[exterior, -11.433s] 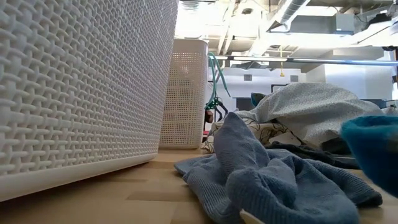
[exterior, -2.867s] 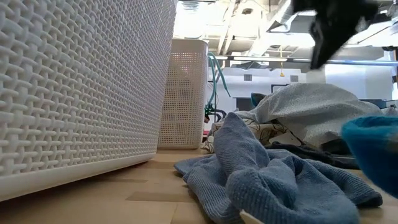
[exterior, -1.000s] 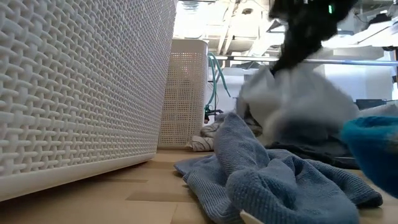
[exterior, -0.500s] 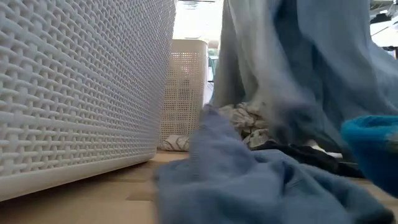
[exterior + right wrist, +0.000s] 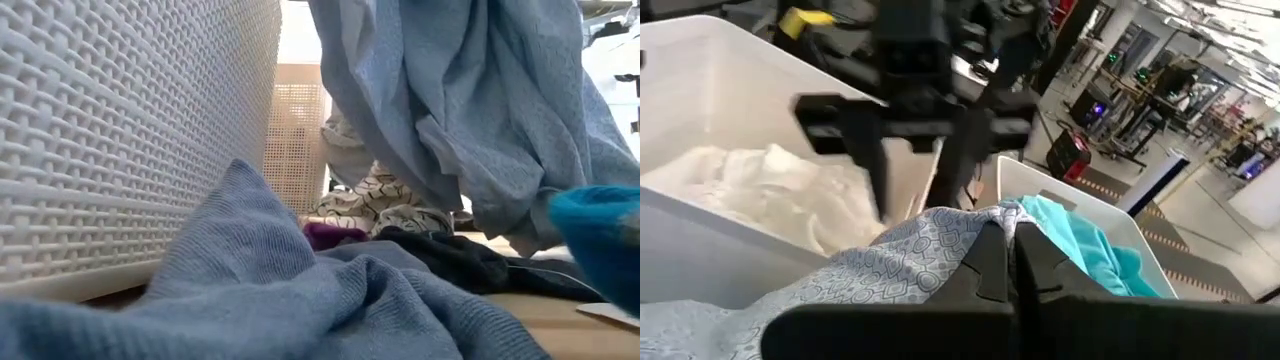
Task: Sort clothes
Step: Put the blue patterned shirt into the top white laundry bin
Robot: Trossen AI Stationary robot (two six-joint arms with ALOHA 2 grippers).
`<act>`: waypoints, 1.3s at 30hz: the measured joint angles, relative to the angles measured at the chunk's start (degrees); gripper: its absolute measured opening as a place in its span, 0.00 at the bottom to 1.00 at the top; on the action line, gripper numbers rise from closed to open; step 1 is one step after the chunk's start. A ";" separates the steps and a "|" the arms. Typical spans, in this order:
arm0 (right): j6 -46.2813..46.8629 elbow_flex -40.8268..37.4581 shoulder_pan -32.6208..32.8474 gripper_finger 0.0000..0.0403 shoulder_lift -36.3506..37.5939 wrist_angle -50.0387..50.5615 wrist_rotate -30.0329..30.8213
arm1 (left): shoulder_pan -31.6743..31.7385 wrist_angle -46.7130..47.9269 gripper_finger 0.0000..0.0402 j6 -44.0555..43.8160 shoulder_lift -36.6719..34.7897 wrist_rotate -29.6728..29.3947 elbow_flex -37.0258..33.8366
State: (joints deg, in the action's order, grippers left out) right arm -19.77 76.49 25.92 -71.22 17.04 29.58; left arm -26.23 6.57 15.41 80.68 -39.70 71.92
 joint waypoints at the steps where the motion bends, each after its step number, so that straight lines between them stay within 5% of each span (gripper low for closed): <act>1: -0.08 0.00 0.24 0.00 0.00 0.04 0.00 | 0.74 -0.11 0.53 0.00 0.00 1.30 0.00; 12: -1.33 0.04 2.20 0.00 0.00 -0.29 -2.04 | 9.43 -1.38 0.89 -6.56 0.02 22.57 0.00; 18: -3.82 0.04 2.05 0.00 -0.02 -4.66 -4.74 | 12.49 -6.16 0.99 -7.15 1.08 33.26 0.02; 32: -5.77 0.07 -0.75 0.00 -0.85 -7.63 -7.62 | 13.92 -24.82 0.97 -7.76 13.51 54.93 0.02; 35: -5.75 0.07 -0.86 0.00 -1.18 -7.63 -7.58 | 13.67 -25.60 0.89 -6.20 14.19 54.93 0.02; 39: -4.88 0.07 -0.87 0.01 -1.25 -7.33 -7.51 | 13.50 -26.72 0.66 -3.95 14.19 54.95 0.02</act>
State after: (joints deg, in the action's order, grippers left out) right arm -24.65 76.55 25.05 -72.47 9.71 22.08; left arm -12.72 -20.14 11.46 94.87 15.26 71.94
